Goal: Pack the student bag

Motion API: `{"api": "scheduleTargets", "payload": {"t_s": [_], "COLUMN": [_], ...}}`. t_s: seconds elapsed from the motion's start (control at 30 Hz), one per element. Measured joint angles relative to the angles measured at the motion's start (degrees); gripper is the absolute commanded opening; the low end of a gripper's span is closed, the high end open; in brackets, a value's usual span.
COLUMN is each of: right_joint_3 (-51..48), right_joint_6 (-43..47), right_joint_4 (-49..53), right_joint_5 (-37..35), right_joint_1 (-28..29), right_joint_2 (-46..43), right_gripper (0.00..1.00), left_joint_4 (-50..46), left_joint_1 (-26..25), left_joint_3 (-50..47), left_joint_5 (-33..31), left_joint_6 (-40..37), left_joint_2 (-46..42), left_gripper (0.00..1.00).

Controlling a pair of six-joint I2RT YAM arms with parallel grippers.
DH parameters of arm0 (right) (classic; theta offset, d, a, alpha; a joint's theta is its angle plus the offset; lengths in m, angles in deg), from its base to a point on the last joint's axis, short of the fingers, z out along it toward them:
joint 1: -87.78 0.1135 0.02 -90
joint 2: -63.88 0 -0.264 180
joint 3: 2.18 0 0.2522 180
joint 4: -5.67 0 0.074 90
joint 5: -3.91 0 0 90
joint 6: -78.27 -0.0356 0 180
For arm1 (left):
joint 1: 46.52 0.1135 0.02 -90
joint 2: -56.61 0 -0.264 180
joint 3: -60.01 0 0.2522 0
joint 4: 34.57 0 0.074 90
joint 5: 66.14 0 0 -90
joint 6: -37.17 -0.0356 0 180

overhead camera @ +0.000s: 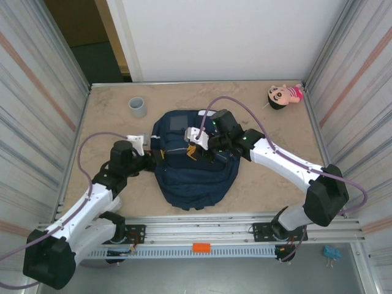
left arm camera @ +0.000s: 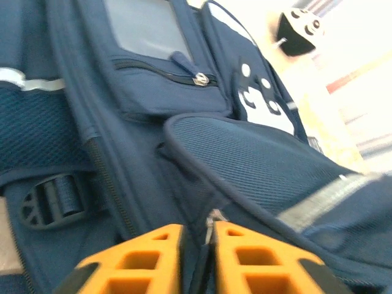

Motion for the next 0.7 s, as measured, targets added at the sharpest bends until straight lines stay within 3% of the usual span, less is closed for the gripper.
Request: {"api": "scheduleTargets", "payload": {"t_s": [0.07, 0.17, 0.4, 0.57, 0.7], "right_joint_3": [-0.04, 0.07, 4.39, 4.42, 1.46], "right_joint_6": [-0.07, 0.22, 1.33, -4.55, -13.03], "right_joint_4": [-0.20, -0.22, 3.52, 3.67, 2.69], "right_joint_5": [1.11, 2.58, 6.51, 8.22, 5.46], "right_joint_1": [-0.68, -1.01, -2.14, -4.17, -8.28], "right_joint_2": [0.02, 0.83, 6.01, 5.27, 0.09], "right_gripper": [0.00, 0.01, 0.44, 0.52, 0.54], "left_joint_4": [-1.46, -5.09, -10.16, -10.88, -11.02], "left_joint_1": [0.76, 1.42, 1.49, 1.46, 0.55], "left_joint_3": [0.26, 0.24, 0.33, 0.52, 0.92], "left_joint_5": [-1.27, -3.32, -5.05, -3.32, -2.21], "left_joint_6": [0.33, 0.66, 1.36, 1.49, 1.36], "left_joint_2": [-0.79, -5.14, -15.39, -12.96, -9.09], "left_gripper": [0.50, 0.64, 0.77, 0.82, 0.85]}}
